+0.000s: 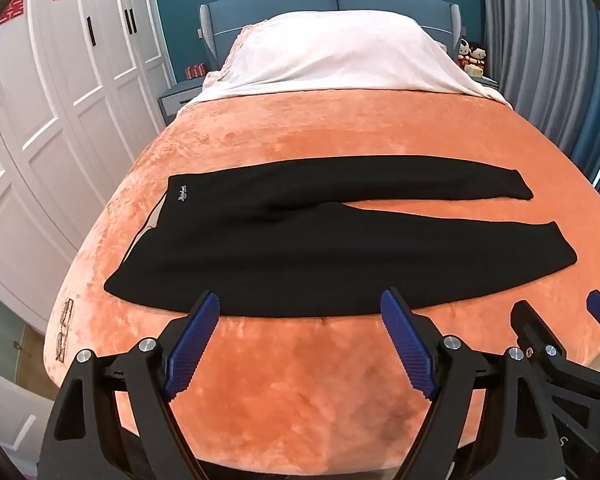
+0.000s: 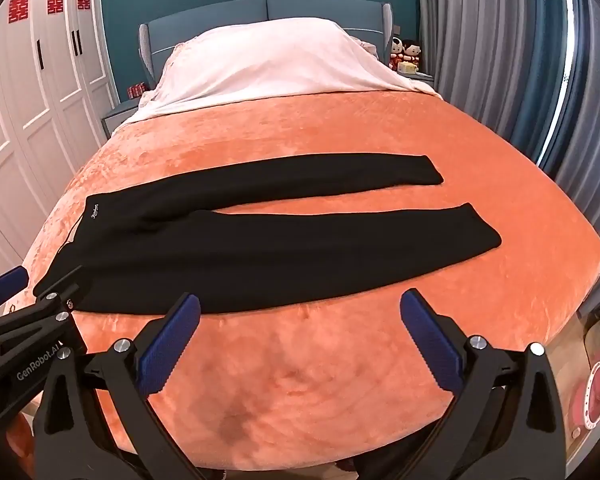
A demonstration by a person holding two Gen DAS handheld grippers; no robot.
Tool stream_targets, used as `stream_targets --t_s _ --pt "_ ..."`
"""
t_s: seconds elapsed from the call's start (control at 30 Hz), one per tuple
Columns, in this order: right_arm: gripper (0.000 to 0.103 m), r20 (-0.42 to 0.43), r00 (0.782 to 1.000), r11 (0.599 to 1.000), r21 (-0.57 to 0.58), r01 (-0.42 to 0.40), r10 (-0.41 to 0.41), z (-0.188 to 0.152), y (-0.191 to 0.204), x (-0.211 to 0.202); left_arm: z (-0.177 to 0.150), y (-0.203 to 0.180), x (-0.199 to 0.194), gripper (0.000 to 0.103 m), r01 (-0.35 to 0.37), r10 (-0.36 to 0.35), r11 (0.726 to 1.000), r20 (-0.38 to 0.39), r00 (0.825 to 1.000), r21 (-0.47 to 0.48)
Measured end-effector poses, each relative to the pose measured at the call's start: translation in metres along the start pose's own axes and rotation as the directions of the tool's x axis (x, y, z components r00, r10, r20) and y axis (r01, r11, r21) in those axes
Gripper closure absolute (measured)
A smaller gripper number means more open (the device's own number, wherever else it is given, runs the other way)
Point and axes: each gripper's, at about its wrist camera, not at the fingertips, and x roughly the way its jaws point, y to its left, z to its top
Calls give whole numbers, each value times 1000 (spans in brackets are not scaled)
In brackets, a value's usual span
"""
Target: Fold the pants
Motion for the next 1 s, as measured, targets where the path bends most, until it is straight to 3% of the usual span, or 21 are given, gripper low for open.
stream_targets --t_s 0.33,0.5,1.0 --pt "5 -15 1000 1000 8 -11 12 2 2 6 7 -7 -2 22 -27 27 1000 0 1000 6" --pt "5 -15 1000 1000 21 -17 18 5 -3 7 9 -2 1 12 -41 41 999 -4 999 -14" --pt "5 -26 1000 1000 18 -8 8 7 1 12 14 -5 10 12 -82 83 996 -17 996 17"
